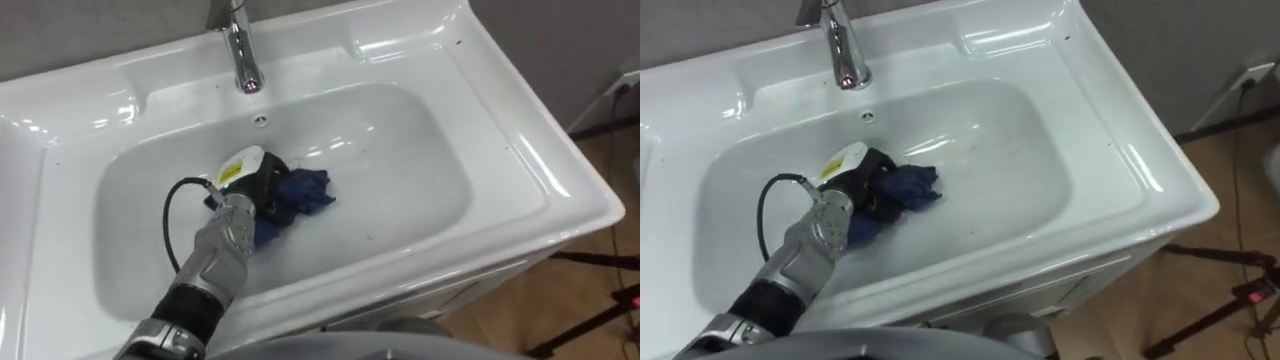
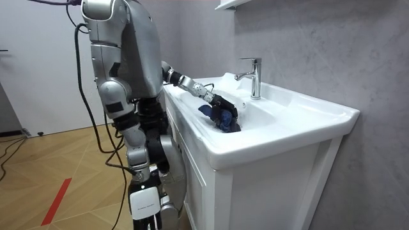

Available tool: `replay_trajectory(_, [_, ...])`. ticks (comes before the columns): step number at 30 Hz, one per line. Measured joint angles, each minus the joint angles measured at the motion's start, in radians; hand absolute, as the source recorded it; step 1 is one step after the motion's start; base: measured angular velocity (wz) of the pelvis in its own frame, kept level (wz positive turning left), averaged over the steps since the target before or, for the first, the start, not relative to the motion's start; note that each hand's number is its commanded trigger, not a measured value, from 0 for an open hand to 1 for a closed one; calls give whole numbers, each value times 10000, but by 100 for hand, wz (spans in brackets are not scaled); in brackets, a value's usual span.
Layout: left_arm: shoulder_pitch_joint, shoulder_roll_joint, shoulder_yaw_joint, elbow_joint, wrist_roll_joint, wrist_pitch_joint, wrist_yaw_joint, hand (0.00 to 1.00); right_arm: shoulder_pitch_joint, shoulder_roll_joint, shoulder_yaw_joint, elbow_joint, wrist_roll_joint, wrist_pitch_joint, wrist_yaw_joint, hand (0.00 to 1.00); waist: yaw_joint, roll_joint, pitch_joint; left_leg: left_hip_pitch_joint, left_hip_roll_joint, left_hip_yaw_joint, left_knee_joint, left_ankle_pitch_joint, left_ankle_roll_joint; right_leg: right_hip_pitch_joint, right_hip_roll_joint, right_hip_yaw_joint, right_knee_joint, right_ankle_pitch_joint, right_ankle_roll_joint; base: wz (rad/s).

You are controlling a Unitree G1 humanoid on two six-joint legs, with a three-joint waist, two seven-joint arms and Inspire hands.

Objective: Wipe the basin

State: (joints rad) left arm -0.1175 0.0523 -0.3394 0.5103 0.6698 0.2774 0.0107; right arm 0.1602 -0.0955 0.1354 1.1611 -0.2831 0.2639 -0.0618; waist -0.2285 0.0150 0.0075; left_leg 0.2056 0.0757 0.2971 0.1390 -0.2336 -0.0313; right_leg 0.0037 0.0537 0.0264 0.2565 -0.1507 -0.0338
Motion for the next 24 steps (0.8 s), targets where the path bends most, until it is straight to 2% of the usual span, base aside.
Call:
replay_trajectory(6, [-63, 48, -76, -58, -725, 14, -28, 100, 291, 2, -39, 47, 12, -5, 116, 0, -697, 58, 9, 206, -14, 47, 39, 1, 0, 171, -8, 172, -209, -16, 28, -7])
replay_trajectory(12, [-184, 53, -201, 33, -1708, 13, 205, 100, 488, 0, -33, 157, 55, -3, 418, 0, -1017, 128, 57, 245, -1, 72, 41, 1, 0, 186, -13, 285, -195, -16, 29, -2])
replay_trajectory(17, [-630, -84, -194, 520, -2083, -61, 259, 100, 418, -16, -38, 277, 23, -23, 513, 0, -1041, 170, 97, 263, 7, 171, 52, 0, 0, 158, 22, 393, -155, 1, 41, -4])
replay_trajectory(19, [-906, -48, -185, 827, -2092, -127, 259, 100, 370, -82, -50, 285, 20, -20, 514, 0, -1046, 252, 154, 296, 9, 272, 13, -9, 9, 154, 55, 487, -135, 39, 63, -13])
replay_trajectory(21, [-1031, -39, -151, 821, -2080, -142, 259, 100, 393, -118, -103, 205, 19, -19, 511, 0, -1070, 344, 167, 302, 32, 280, -108, -93, -8, 88, 172, 541, -106, 68, 61, -11])
replay_trajectory(24, [-1320, 12, -135, 774, -2076, -148, 259, 100, 511, -116, -251, 154, 31, -14, 516, 0, -1077, 375, 149, 225, 28, 316, -97, -116, -7, 1, 198, 628, 19, 73, 54, -8])
